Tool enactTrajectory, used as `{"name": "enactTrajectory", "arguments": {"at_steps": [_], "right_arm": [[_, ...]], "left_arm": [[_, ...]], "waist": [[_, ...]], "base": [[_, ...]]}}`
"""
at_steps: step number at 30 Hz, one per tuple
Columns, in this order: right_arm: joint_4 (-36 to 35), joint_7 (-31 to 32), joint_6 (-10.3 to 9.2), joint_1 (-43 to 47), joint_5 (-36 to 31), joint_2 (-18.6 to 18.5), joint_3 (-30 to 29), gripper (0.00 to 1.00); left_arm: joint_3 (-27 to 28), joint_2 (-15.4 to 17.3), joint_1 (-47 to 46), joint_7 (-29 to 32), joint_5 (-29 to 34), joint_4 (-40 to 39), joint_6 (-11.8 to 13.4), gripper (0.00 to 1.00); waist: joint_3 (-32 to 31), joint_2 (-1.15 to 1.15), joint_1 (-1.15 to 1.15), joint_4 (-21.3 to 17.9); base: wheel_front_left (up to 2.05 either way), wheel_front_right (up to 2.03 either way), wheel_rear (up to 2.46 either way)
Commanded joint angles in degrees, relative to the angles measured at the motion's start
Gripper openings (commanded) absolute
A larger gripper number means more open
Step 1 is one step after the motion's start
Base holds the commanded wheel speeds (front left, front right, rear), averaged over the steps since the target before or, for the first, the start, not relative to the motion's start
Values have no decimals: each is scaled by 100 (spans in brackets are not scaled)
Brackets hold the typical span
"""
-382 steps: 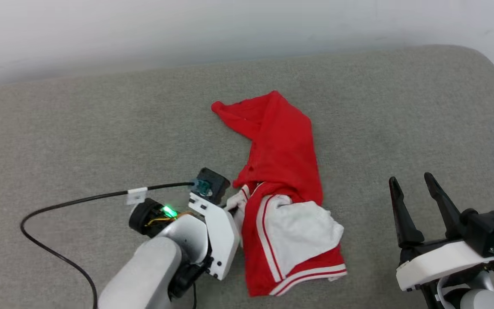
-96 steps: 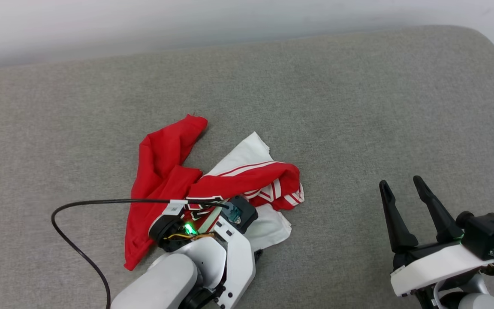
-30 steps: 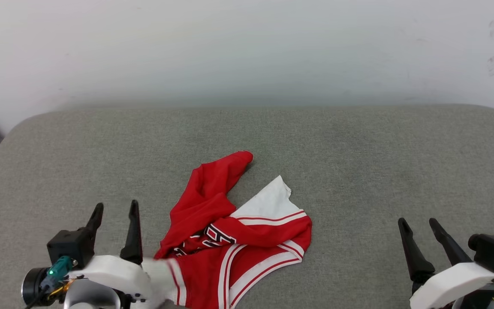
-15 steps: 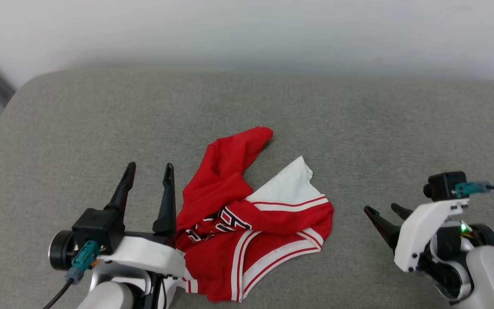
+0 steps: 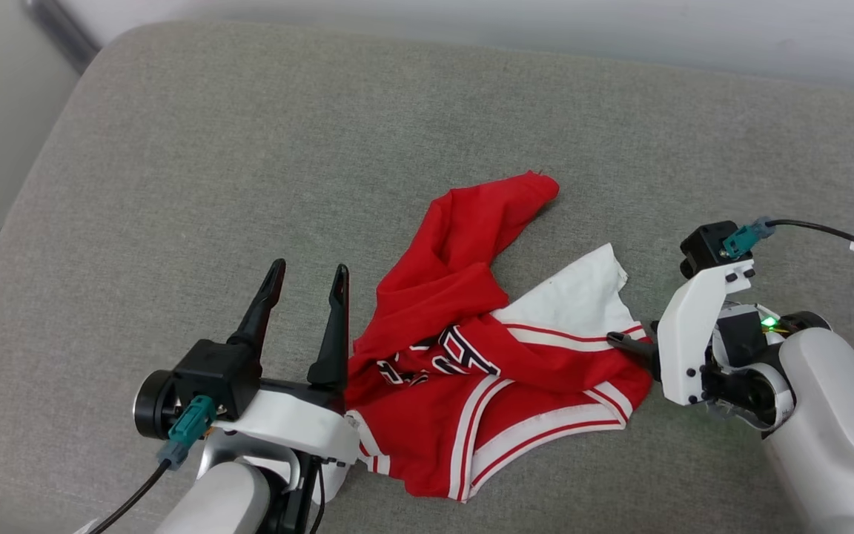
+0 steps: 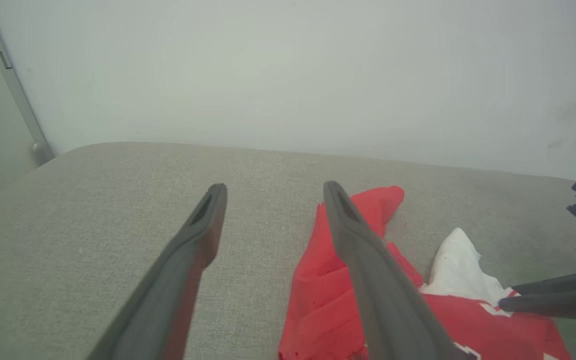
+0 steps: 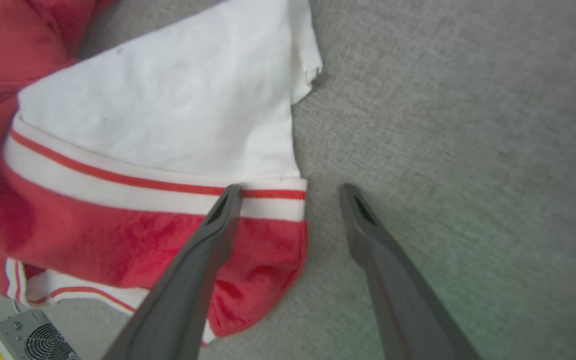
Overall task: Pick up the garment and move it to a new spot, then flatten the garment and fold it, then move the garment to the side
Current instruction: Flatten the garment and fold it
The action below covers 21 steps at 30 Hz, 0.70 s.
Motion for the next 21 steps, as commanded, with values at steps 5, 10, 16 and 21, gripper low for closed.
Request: {"name": "enactTrajectory", "arguments": {"at_steps": [5, 10, 16, 21], "right_arm": [[411, 353, -3, 200, 237, -15, 406, 0], [15, 12, -4, -68, 323, -278, 481, 0], [-590, -430, -6, -79, 155, -651, 118, 0], [-1135, -416, -5, 550, -181, -876, -713, 0]], "left_arm": [[78, -50, -44, -82, -51, 159, -42, 100], [151, 15, 80, -105, -48, 241, -6, 100], [172, 119, 216, -43, -85, 224, 30, 100], [175, 215, 335, 28, -96, 223, 79, 100]], "waist": [[-29, 0, -1, 50], [-187, 0, -1, -52], [-364, 0, -1, -282], [-505, 0, -1, -534]], "base": [[0, 0, 0], [0, 0, 0], [0, 0, 0], [0, 0, 0]]}}
